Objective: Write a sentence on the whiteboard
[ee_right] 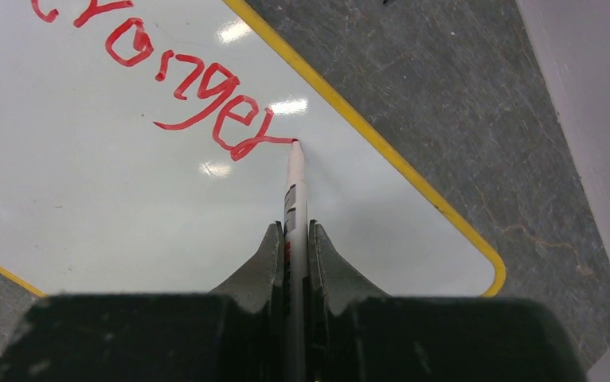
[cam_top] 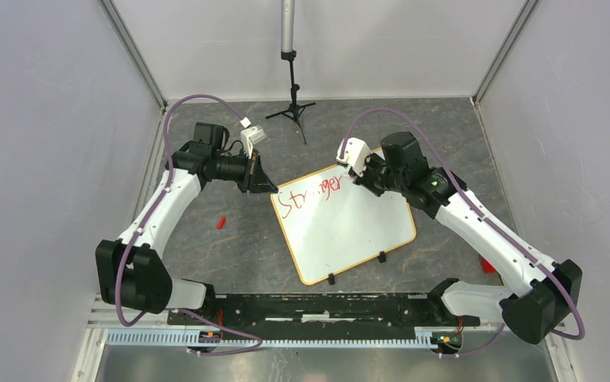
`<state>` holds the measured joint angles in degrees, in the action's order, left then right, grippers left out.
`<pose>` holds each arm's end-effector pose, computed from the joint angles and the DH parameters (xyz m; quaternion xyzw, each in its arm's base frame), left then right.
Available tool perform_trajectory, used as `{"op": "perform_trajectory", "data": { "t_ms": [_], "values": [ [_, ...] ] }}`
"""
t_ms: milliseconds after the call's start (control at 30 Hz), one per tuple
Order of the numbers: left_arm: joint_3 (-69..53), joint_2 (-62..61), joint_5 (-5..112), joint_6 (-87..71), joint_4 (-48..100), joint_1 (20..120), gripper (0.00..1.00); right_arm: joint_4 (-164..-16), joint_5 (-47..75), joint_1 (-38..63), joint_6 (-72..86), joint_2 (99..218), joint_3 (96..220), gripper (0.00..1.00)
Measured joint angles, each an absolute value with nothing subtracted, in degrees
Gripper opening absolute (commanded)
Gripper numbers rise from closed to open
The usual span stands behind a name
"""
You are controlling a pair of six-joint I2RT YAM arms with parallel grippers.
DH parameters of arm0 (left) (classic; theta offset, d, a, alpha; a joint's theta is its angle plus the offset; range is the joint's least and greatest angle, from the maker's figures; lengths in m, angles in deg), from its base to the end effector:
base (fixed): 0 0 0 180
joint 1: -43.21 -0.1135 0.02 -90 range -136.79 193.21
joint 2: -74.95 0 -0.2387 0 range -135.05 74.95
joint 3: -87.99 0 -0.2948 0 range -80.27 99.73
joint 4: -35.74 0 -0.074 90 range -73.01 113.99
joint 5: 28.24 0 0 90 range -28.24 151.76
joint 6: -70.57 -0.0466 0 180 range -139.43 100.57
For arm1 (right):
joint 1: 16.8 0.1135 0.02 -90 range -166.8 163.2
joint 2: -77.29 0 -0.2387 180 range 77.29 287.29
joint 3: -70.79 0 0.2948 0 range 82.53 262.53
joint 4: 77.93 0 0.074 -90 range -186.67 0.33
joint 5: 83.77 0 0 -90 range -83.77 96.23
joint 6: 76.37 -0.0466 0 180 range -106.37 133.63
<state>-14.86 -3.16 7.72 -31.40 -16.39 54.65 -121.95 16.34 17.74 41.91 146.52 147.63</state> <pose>0.3125 -0.1017 0.2611 0.3123 0.7983 -0.4296 0.2840 0.2623 0.1905 0.3046 -0.4973 0.7382 0.1031 0.4441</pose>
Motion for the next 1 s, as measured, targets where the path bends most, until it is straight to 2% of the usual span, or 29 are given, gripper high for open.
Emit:
{"op": "perform_trajectory", "data": {
  "t_ms": [500, 1000],
  "values": [
    [-14.22, -3.64, 7.68, -31.48, -17.07, 54.74, 0.02, -125.6, 26.83, 16.76, 43.15, 145.93, 150.78, 0.0],
    [-14.2, -3.68, 7.68, -31.48, -17.09, 54.76, 0.02, -125.92, 29.28, 12.37, 41.84, 144.42, 150.78, 0.0]
  ]
}}
